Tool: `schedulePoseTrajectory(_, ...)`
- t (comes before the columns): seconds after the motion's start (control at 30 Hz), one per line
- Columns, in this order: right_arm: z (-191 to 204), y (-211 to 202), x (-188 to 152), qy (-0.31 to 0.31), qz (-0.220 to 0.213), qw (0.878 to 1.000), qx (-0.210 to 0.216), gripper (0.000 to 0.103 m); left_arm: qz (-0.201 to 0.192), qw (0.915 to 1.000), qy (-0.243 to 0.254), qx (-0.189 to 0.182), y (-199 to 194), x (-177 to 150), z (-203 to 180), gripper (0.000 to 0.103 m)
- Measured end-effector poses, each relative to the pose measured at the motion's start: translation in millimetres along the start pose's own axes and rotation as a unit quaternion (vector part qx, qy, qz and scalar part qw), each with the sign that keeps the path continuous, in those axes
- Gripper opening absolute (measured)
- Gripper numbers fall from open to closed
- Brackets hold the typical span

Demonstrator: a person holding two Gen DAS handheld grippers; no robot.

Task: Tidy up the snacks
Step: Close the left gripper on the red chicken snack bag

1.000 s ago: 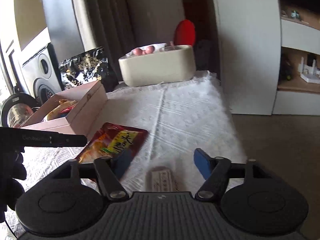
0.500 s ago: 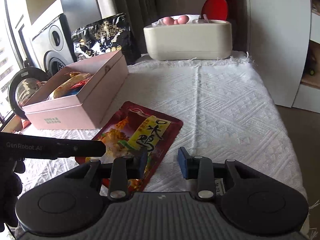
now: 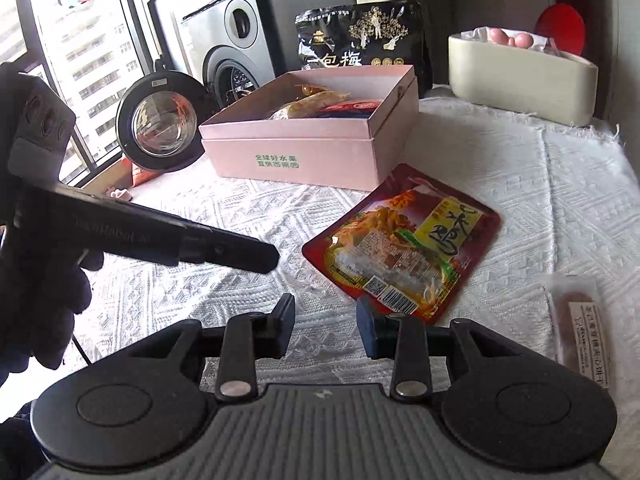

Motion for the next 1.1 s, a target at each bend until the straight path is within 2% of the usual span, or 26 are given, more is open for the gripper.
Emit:
schedulePoseTrajectory(0.13,-40,0,4,0.053,-0.005,0.996,-0.07,0.035,-0.026,0.9996,-0.005,-0.013,20,23,1,0.029)
schedulePoseTrajectory(0.23,-70,-1,5,0.07,-0.013,0.989,-0.13,0.035,-0.024,0.9995,0.0,-0.019,44,33,-4,0.029)
schedulePoseTrajectory(0.37,-102,7,10,0.086,-0.015,0.983,-0.161,0.034,-0.009,0.9996,0.006,-0.027,73,37,-9,0.029)
schedulePoseTrajectory(0.47,-106,18,13,0.089,-0.016,0.984,-0.154,0.034,-0.002,0.9986,0.001,-0.052,80,37,-10,0.03)
schedulePoseTrajectory(0.57,-93,21,13,0.073,-0.021,0.987,-0.14,0.034,0.009,0.9974,0.0,-0.072,79,31,-11,0.03)
schedulePoseTrajectory(0.9,-36,10,-6,0.056,-0.011,0.997,-0.044,0.034,0.017,0.9977,0.004,-0.066,34,5,1,0.029)
schedulePoseTrajectory(1.0,-10,9,-10,0.046,-0.002,0.999,0.008,0.034,0.003,0.9995,0.007,-0.031,18,4,11,0.03)
schedulePoseTrajectory(1.1,5,9,-8,0.015,0.0,1.0,0.015,0.034,-0.021,0.998,0.03,0.051,4,9,18,0.03)
Point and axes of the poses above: each gripper's, at about its wrist camera, not at the fingertips, and y roughly the way its jaws point, z to its left, x to its top, the point moved 5 cm from there along y, roughly the way its jaws point, and after that the axes turned 4 degrees about -y, right-handed, at the moved point
